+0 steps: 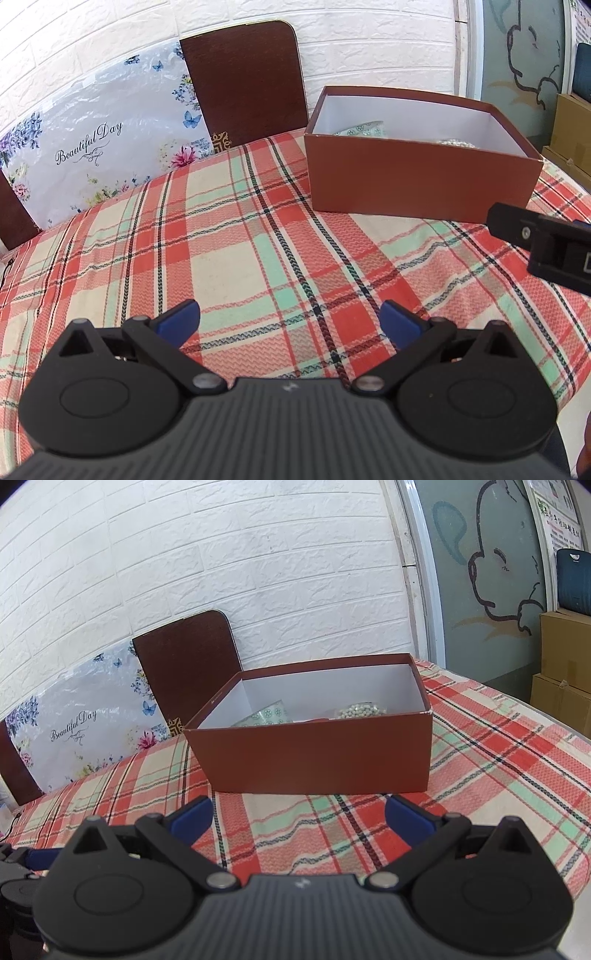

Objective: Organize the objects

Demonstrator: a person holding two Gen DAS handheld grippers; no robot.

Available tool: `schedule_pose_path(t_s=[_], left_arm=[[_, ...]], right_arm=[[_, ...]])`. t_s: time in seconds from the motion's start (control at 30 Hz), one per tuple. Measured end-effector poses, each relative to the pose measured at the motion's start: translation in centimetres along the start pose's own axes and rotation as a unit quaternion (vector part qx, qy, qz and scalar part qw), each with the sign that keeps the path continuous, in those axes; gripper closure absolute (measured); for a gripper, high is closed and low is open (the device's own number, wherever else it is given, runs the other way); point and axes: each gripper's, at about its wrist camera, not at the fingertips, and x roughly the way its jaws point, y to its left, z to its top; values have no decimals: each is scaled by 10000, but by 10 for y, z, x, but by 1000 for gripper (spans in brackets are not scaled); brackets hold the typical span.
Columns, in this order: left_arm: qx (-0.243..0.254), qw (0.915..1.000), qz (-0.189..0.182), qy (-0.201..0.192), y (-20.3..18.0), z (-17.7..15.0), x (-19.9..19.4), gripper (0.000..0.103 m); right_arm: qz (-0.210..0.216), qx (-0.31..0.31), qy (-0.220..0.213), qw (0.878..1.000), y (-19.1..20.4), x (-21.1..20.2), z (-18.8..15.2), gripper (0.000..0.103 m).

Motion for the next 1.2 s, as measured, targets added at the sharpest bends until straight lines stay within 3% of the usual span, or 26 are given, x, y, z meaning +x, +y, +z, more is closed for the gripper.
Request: schedule_pose_path(t_s=[1.2], left_arm=[[-29,10000,-51,20,4,0,4,0]], right_arm=[[-103,-169,-68,9998,4,7,-2,0]])
